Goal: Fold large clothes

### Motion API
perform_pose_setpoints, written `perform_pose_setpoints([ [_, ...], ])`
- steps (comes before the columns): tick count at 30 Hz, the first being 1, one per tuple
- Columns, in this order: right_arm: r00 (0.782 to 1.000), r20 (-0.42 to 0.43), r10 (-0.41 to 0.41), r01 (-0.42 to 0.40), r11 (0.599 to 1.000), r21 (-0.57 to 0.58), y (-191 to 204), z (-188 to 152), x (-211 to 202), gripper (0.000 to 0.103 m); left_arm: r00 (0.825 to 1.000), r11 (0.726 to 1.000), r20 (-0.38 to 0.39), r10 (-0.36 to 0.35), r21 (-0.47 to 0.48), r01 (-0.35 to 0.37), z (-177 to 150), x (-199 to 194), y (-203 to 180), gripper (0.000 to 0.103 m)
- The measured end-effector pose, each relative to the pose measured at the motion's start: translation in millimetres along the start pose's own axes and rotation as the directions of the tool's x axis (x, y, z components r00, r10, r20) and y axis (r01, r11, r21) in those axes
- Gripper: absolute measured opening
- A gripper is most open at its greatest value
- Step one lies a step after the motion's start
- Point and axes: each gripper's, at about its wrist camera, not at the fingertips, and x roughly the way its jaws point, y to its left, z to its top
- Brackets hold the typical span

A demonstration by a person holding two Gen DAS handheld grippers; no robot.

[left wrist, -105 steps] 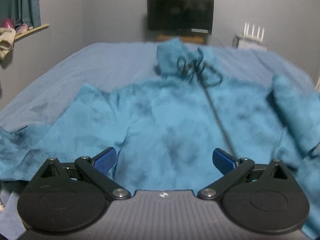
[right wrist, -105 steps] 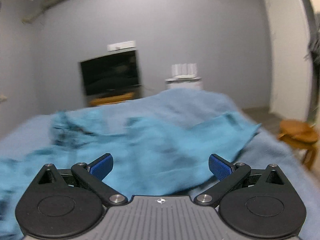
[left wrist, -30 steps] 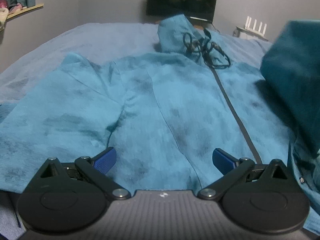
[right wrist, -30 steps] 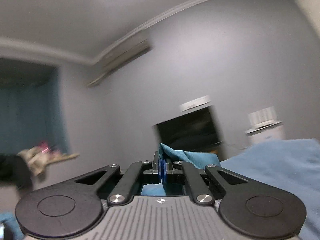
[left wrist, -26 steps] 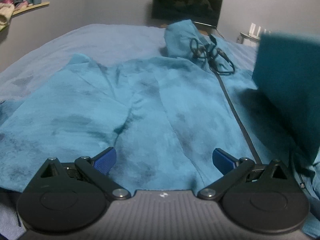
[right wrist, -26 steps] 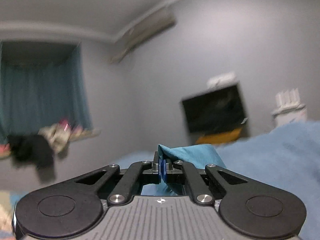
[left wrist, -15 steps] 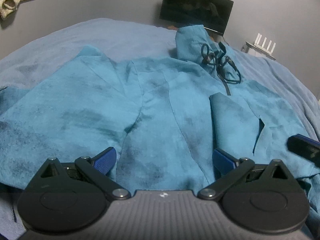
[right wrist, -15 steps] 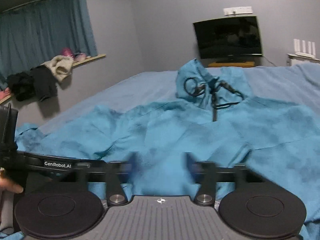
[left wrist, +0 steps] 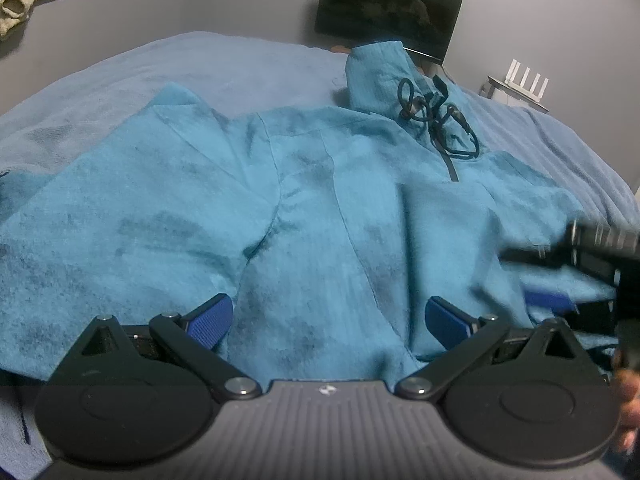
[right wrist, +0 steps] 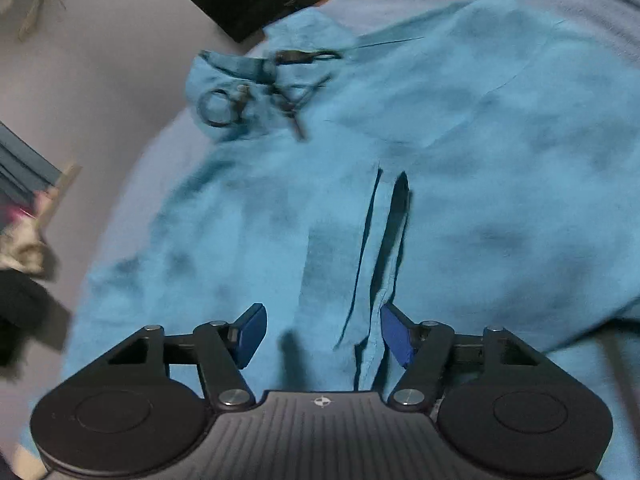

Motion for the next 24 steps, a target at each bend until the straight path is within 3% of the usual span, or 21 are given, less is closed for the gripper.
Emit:
perform_pose_setpoints([
  [2, 0.985, 0.000, 0.175, -0.175, 0.984, -0.020, 21, 1, 0, 0.061, 1.000, 1.000, -0.003, 0.000, 0.001, 0.000, 0, 1, 0, 0.103],
  [4, 0.942, -0.017, 0.335, -0.336, 0.941, -0.047, 42, 2, -2, 0.061, 1.000, 1.000, 0.001, -0.002, -0.006, 0.002, 0, 0, 1, 0.103],
  [7, 0.889, -0.021, 0.458, -0.458, 0.887, -0.053, 61, 4, -11, 0.062, 1.000, 0.999, 0.022, -0.003, -0.040, 0.004, 1, -4, 5, 0.103],
  [10, 0.877, 0.016, 0.481, -0.479, 0.875, -0.073, 59, 4, -24, 0.064, 0.999, 0.997, 0.055, 0.000, -0.079, 0.004, 3, -9, 10, 0.103],
  [14, 0.887, 0.074, 0.456, -0.455, 0.890, -0.028, 43, 5, -28, 0.064, 0.997, 0.995, 0.077, 0.005, -0.101, 0.003, 3, -11, 13, 0.103],
  [15, 0.899, 0.077, 0.432, -0.433, 0.901, -0.007, 39, 5, -24, 0.064, 0.997, 0.995, 0.072, 0.005, -0.099, 0.002, 3, -10, 13, 0.103],
  [16, 0.926, 0.081, 0.369, -0.370, 0.929, -0.002, 37, 4, -20, 0.064, 0.998, 0.996, 0.064, 0.009, -0.093, -0.003, 4, -8, 13, 0.103],
  [18, 0.978, 0.090, 0.187, -0.183, 0.982, -0.055, 32, 2, -8, 0.064, 0.999, 0.997, 0.046, 0.017, -0.075, -0.014, 4, -5, 11, 0.103],
  [19, 0.990, 0.108, 0.092, -0.079, 0.990, -0.121, 32, 2, -10, 0.064, 0.999, 0.998, 0.039, 0.021, -0.066, -0.018, 3, -4, 11, 0.103],
  [22, 0.978, 0.168, -0.125, 0.163, 0.957, -0.239, 22, -5, -16, 0.065, 1.000, 0.999, 0.017, 0.027, -0.030, -0.026, 1, 2, 5, 0.103],
  [24, 0.963, 0.170, -0.211, 0.250, 0.934, -0.255, 6, -11, -16, 0.065, 0.999, 0.999, 0.006, 0.042, 0.004, -0.042, -2, 5, 1, 0.103],
])
